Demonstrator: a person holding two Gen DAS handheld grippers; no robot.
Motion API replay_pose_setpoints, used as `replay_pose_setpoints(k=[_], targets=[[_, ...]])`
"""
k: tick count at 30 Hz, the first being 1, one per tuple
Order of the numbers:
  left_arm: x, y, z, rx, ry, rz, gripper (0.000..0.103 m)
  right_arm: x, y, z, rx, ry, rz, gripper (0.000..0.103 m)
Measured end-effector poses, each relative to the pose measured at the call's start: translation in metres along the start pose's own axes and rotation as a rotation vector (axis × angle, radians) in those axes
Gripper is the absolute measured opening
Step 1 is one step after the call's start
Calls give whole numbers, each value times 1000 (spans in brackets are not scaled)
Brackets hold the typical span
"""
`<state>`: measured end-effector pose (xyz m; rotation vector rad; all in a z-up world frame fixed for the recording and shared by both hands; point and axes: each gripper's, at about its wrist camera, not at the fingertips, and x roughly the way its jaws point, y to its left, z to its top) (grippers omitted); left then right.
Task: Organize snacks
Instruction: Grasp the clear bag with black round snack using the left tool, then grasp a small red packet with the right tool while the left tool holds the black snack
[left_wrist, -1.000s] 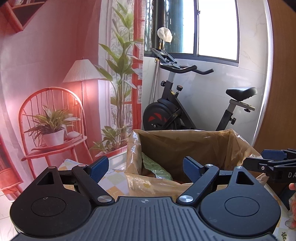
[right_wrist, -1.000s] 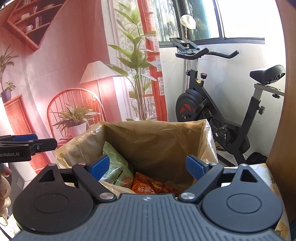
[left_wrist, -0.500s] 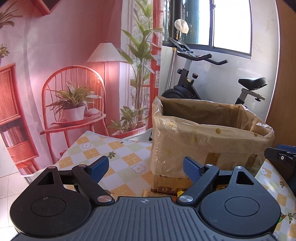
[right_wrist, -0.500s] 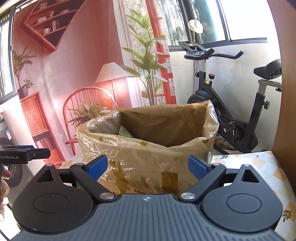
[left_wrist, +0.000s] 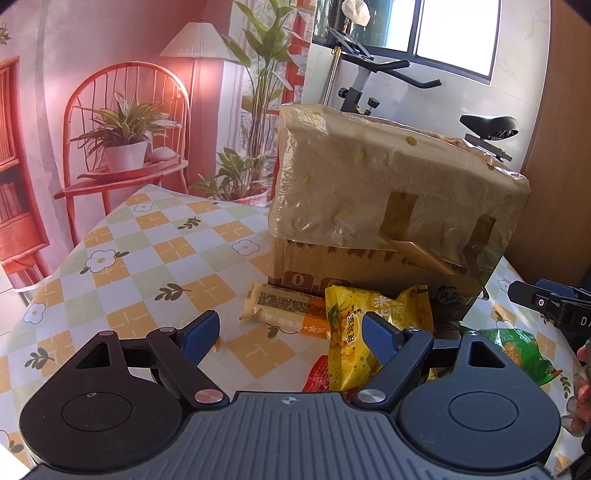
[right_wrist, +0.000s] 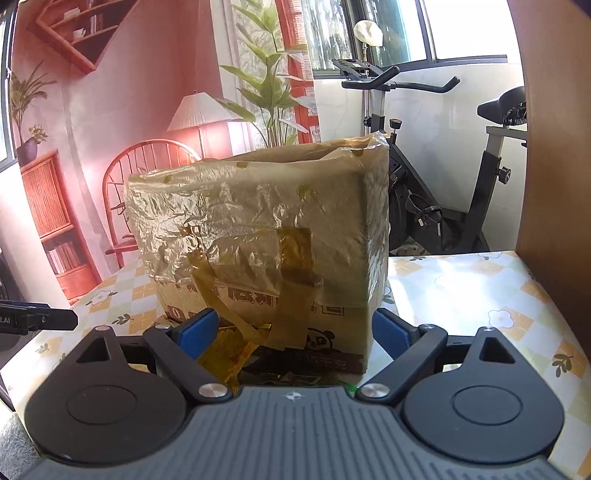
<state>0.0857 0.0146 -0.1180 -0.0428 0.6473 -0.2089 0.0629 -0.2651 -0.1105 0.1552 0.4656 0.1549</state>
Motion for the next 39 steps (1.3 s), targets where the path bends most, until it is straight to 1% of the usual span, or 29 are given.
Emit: replay_pose_setpoints(k=[1, 4, 11, 14, 20, 22, 24, 30, 33, 34, 35, 36, 37, 39], targets=[[2, -1, -3, 1, 4, -13, 86, -1, -1, -5, 5, 4, -1, 90], [6, -6, -16, 10, 10, -36, 86, -1, -4, -17, -11, 18, -23, 89], [10, -7, -35, -31, 28, -40, 85, -3, -16, -35, -42, 26, -87, 89], [10, -10, -39, -32, 44, -78, 85, -4, -20, -38, -23, 27, -91, 89], [16, -41, -60, 64, 131, -200, 85, -8, -12, -44, -14, 26, -95, 89], [19, -50, -68, 101, 161, -212, 85, -11, -7, -47, -10, 19, -98, 89], [24, -53, -75, 113, 185, -223, 83, -13, -2, -50, -10, 22, -96, 89], [39, -51, -83, 83, 248, -235, 76, -14, 6, -60, -6, 47, -88, 89], [45, -50, -85, 75, 281, -233, 67, -15, 9, -62, 2, 44, -87, 88], [46, -49, -86, 70, 291, -243, 62, -15, 10, -63, 2, 44, -87, 87], [47, -49, -87, 65, 295, -252, 54, -15, 11, -63, 1, 46, -83, 86], [46, -48, -87, 64, 291, -253, 53, -15, 12, -63, 0, 48, -79, 85], [45, -48, -86, 66, 282, -250, 49, -15, 13, -63, -3, 49, -74, 84], [41, -46, -85, 61, 264, -252, 48, -16, 16, -62, -13, 46, -73, 82]])
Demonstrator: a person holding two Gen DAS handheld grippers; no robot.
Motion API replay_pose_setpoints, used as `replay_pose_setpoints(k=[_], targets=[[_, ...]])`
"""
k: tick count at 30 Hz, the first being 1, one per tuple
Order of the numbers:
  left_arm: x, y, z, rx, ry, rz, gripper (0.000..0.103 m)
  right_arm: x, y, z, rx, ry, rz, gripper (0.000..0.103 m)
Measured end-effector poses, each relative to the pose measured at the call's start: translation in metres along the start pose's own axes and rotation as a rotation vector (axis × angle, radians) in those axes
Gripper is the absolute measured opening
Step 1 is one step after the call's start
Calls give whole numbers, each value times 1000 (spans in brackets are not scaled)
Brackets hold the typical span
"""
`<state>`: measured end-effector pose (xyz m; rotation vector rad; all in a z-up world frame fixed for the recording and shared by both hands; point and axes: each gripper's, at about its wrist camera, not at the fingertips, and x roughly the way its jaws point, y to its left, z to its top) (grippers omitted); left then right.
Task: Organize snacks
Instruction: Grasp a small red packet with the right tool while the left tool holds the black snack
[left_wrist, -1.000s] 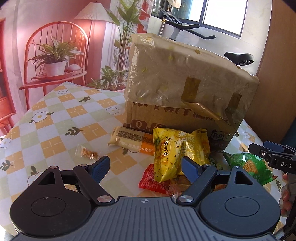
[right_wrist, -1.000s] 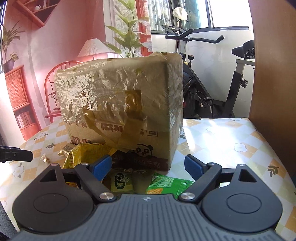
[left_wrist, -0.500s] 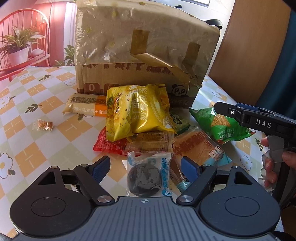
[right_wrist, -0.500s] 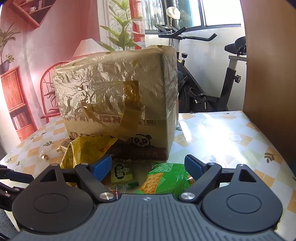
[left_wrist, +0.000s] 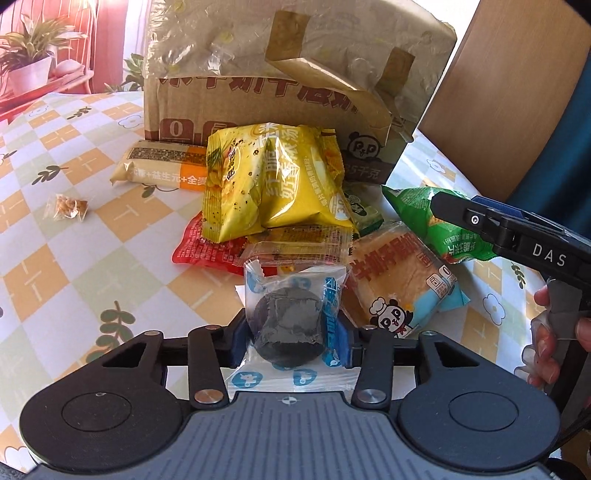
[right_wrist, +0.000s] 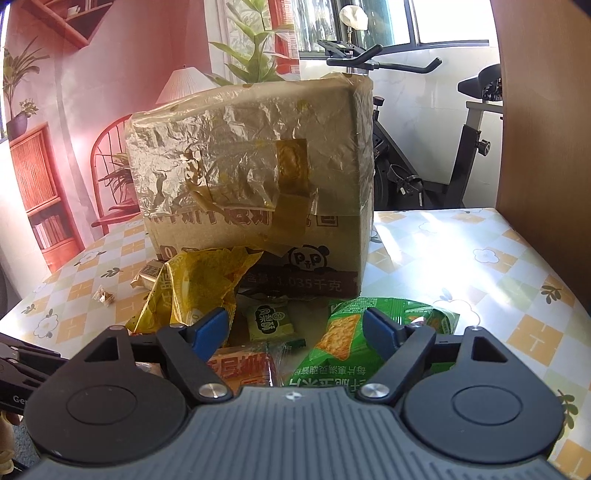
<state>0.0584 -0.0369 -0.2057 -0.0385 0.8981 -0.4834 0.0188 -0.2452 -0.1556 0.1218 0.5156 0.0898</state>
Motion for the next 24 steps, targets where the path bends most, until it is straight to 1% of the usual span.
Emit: replay_pose_setpoints(k=[3, 7, 10, 16, 18, 19, 22, 24], targets=[[-8, 2, 2, -13, -32, 11, 48, -1, 3, 1, -19, -1, 4, 78], [-18, 7, 4, -26, -58, 26, 48, 0, 8, 3, -43, 9, 17, 76], [-27, 11, 6, -40, -80, 23, 48, 1, 15, 4, -72, 13, 31, 76], [-42, 28, 14, -71, -125, 75, 48, 9, 27, 7, -104, 46, 60, 71], [-46, 40, 19, -101, -127, 73, 48, 15, 33, 8, -127, 70, 87, 71], [-47, 45, 22, -110, -126, 72, 48, 18, 38, 9, -144, 79, 104, 69], [-51, 54, 26, -109, -130, 83, 48, 31, 55, 12, -219, 124, 172, 67], [-54, 61, 27, -114, -136, 95, 48, 40, 66, 14, -261, 160, 218, 64]])
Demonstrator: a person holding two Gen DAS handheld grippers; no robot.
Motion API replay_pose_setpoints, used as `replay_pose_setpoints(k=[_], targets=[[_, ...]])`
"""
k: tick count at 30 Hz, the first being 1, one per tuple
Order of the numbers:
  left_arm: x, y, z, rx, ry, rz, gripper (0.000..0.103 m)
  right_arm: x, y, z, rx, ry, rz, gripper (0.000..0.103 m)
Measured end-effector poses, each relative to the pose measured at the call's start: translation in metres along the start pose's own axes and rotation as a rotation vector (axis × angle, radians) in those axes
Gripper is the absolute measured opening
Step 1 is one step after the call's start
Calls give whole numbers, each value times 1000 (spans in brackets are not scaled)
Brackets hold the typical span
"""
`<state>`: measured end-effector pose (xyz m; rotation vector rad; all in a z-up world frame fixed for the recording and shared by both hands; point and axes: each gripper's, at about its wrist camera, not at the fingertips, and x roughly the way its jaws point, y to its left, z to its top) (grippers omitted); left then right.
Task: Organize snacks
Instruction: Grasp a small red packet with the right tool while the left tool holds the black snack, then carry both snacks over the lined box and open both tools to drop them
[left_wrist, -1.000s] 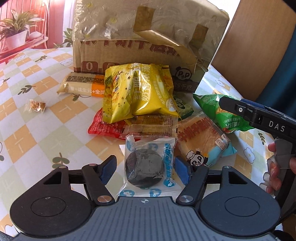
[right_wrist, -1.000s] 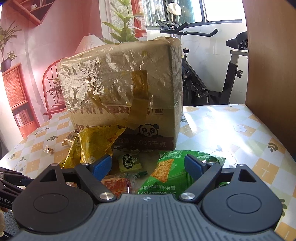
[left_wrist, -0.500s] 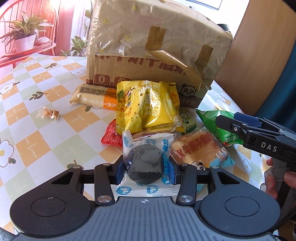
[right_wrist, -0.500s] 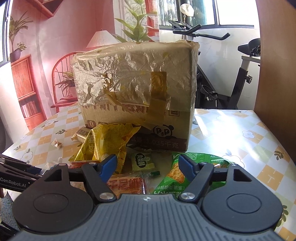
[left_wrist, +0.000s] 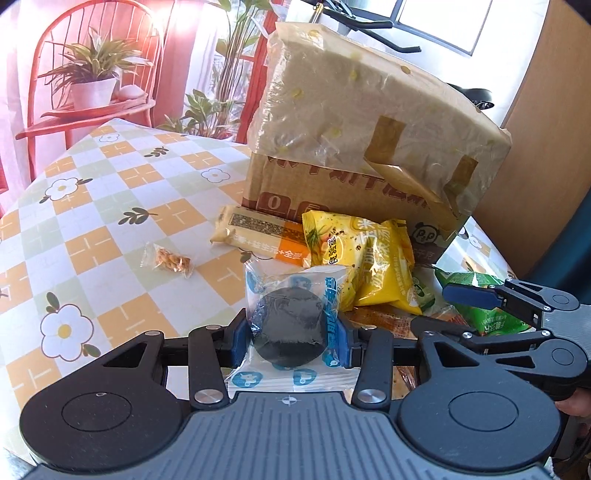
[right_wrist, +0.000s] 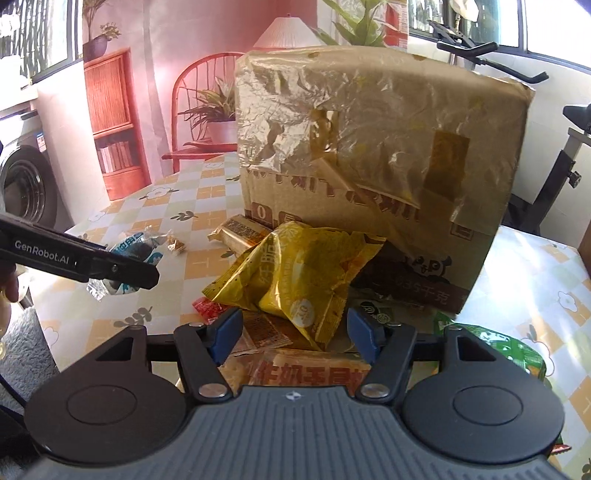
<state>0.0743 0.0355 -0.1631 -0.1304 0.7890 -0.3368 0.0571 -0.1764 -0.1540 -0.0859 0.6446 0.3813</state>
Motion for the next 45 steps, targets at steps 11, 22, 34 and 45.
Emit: replay_pose_setpoints(k=[11, 22, 34, 45], targets=[[-1, 18, -9, -34, -12, 20, 48, 59, 25, 21, -164, 207, 133, 57], [4, 19, -15, -34, 0, 18, 48, 65, 30, 18, -157, 227, 95, 52], [-3, 12, -14, -11, -28, 0, 48, 22, 18, 24, -59, 72, 70, 5], [-32, -14, 47, 96, -185, -18, 48, -35, -7, 77, 13, -183, 62, 5]])
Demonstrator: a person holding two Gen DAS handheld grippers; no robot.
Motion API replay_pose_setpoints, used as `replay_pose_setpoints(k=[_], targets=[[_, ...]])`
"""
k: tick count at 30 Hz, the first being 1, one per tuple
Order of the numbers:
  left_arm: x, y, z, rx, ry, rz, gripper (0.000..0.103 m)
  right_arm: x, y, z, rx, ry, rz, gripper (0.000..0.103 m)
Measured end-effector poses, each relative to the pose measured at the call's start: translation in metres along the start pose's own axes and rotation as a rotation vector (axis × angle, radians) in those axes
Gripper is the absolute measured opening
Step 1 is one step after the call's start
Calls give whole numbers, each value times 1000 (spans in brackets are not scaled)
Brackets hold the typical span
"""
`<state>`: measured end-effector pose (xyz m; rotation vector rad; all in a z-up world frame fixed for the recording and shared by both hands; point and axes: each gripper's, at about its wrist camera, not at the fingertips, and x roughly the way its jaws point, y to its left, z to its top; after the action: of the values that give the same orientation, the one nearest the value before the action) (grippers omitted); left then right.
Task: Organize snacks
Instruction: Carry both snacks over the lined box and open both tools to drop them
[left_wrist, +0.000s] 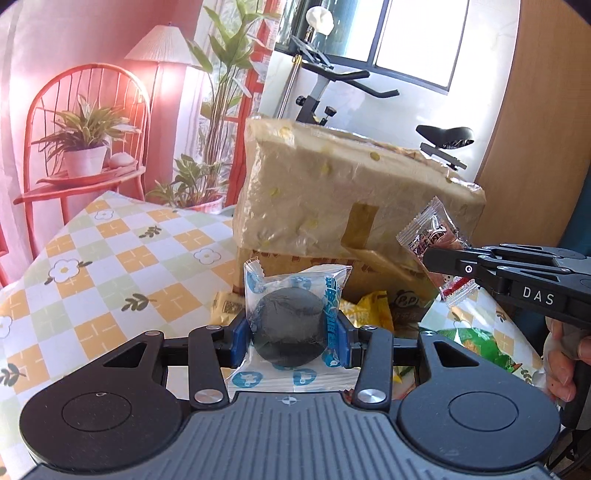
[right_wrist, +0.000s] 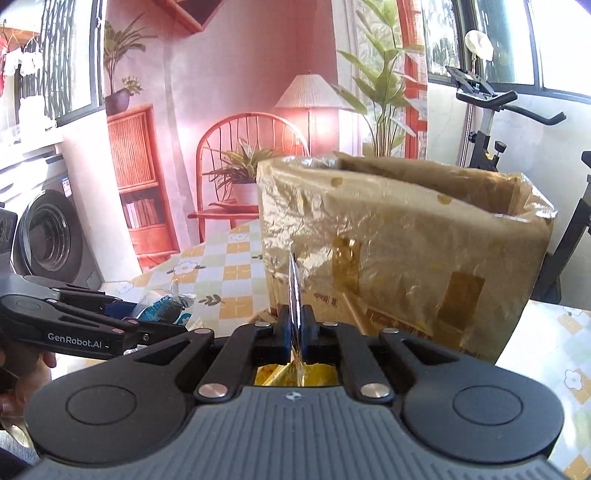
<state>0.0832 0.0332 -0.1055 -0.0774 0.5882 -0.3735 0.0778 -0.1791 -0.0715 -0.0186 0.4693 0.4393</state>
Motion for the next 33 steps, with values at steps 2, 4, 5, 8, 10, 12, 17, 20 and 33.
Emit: replay_pose_setpoints(k=[2, 4, 5, 8, 10, 12, 17, 20, 33], targets=[[-1, -2, 21, 10, -34, -16, 48, -7, -7, 19, 0, -45, -12, 5], [0, -6, 50, 13, -70, -32, 48, -10, -16, 38, 1, -77, -28, 5], [1, -9, 66, 24, -92, -41, 48, -11, -22, 48, -1, -90, -42, 5], [12, -25, 105, 94, -125, -25, 48, -9, -41, 73, 5, -117, -107, 5], [26, -37, 129, 130, -138, -16, 48, -1, -58, 89, 22, -118, -153, 5], [47, -46, 149, 140, -128, -17, 48, 9, -73, 99, 47, -105, -186, 5], [94, -64, 173, 204, -100, 42, 48, 43, -115, 110, 129, -39, -271, 5], [118, -67, 181, 225, -70, 64, 48, 56, -132, 111, 193, -8, -290, 5], [144, -45, 169, 178, -17, 91, 69, 65, -145, 98, 211, 2, -341, 31]])
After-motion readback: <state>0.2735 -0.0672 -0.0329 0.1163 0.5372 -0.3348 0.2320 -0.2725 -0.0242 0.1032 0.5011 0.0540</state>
